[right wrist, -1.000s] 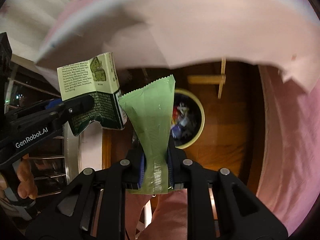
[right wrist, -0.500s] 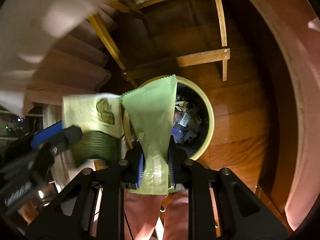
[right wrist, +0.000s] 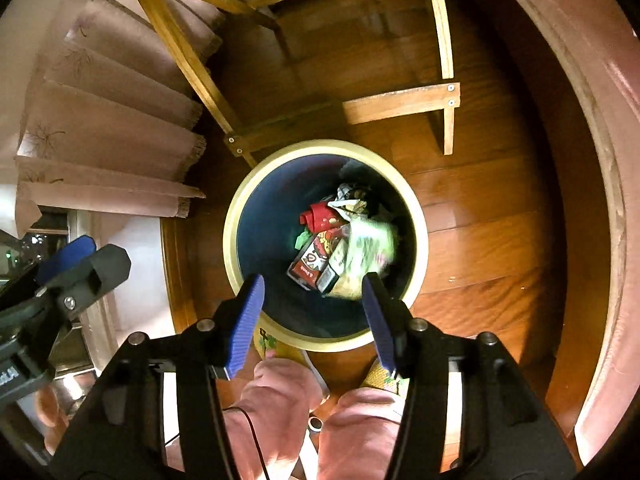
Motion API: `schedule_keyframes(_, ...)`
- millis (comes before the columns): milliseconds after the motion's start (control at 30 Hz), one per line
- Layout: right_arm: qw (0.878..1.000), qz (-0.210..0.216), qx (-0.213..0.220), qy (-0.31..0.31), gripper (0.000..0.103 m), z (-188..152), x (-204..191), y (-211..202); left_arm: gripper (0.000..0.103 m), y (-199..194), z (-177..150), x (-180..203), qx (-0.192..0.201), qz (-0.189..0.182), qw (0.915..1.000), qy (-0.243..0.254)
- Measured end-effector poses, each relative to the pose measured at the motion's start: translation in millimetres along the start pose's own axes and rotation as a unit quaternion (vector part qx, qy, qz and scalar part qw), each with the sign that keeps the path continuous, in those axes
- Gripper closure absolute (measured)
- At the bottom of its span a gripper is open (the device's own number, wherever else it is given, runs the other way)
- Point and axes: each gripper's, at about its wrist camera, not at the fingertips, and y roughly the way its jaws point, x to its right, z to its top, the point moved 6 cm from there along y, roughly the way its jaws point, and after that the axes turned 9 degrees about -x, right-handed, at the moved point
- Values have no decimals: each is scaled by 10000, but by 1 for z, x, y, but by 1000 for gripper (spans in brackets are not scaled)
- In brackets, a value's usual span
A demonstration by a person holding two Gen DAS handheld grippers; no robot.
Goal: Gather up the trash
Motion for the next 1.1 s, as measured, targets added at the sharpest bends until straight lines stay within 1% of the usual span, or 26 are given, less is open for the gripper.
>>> schedule_keyframes(200,9997,-43,247,-22,55,2,-8,-27,21,-34,8,2,178,270,9995,69)
schedule_keyframes(367,9987,-155,476,-131,54,4,-21,-64,21,-78,16,5,362,271,9990,-26)
schedule_keyframes(500,9973,-129,703,-193,47,4,-33,-105,21,-119,18,14,546,209,9983,-46)
schedule_keyframes(700,9945,-87,1015,-250,41,-5,-51,-182,21,-190,17,35,765,140,9970,3)
schedule_keyframes(967,9908,-105,1291,-386,39,-17,-72,-271,21,-290,14,48,966,153,9952,-55)
schedule_keyframes(1100,9888,-135,1417,-461,37,-21,-79,-311,21,-326,10,49,1064,153,9941,-170)
